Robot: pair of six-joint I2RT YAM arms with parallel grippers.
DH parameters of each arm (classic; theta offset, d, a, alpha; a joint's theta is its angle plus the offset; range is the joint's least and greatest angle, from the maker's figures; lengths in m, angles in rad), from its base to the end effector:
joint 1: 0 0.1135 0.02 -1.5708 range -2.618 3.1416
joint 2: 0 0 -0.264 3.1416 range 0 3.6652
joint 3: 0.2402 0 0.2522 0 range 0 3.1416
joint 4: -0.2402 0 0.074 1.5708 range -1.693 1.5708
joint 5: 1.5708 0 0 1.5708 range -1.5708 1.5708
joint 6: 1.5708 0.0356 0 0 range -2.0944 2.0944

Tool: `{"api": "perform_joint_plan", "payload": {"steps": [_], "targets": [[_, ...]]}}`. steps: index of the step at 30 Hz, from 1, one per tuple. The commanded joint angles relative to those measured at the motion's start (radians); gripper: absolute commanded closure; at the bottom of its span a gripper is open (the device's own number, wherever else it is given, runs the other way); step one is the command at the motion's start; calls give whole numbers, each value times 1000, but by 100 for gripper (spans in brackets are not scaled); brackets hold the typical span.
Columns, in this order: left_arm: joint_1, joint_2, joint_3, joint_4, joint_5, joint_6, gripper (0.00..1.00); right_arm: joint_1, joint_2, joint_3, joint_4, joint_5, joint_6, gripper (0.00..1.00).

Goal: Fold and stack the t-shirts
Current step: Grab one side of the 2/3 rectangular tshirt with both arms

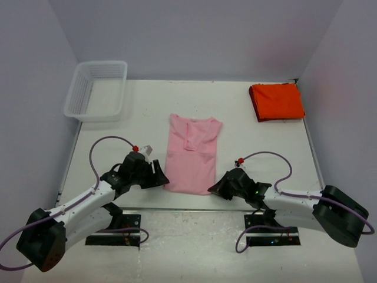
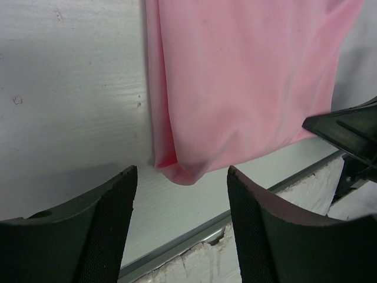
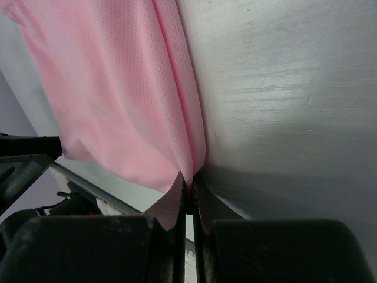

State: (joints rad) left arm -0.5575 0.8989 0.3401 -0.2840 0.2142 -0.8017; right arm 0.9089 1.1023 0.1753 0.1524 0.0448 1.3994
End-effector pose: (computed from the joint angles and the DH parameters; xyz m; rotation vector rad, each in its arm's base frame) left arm 0.1382 -0.0951 0.1599 -0.2093 2.5735 -0.8335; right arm 0.1083 0.1364 0.1125 0.6576 2.5261 0.9802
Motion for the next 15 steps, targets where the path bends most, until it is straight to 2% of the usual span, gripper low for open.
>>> {"api": "perform_joint_plan", "payload": {"steps": [1, 10, 15], "targets": [[-7, 31, -10, 62, 30, 1, 36, 7, 13, -56, -198, 69, -28, 100], [-51, 139, -4, 101, 30, -24, 36, 7, 5, -56, -202, 75, -25, 100], [-90, 221, -21, 184, 27, -47, 37, 7, 31, -54, -182, 64, -25, 100]]}}
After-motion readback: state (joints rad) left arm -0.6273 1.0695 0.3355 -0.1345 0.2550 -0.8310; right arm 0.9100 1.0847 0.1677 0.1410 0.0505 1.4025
